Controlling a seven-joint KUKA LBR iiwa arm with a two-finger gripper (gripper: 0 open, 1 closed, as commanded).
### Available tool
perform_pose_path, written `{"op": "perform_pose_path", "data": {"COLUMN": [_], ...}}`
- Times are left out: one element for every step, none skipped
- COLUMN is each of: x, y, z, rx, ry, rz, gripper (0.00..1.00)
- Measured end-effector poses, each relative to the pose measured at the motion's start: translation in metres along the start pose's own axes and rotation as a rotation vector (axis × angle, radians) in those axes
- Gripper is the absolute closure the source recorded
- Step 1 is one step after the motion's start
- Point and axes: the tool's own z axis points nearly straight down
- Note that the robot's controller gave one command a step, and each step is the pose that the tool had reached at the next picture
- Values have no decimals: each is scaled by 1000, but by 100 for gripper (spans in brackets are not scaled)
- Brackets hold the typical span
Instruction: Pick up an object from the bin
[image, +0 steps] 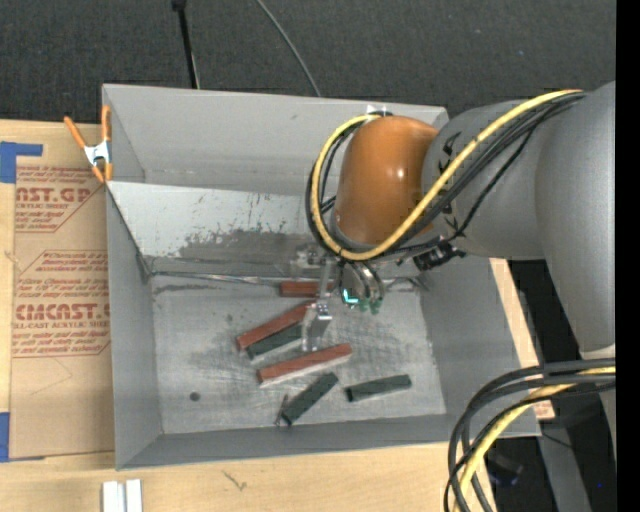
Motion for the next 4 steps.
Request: {"op": "perform_pose_path", "data": {"x": [-2, -9, -9, 19], "y": [0, 2, 2, -6], "z": [-4, 62, 62, -92], "rx": [0, -2, -2, 1], "ry": [-8, -16, -16, -11], "rz": [1, -87, -87, -95], "gripper": [0, 100, 100, 100]}}
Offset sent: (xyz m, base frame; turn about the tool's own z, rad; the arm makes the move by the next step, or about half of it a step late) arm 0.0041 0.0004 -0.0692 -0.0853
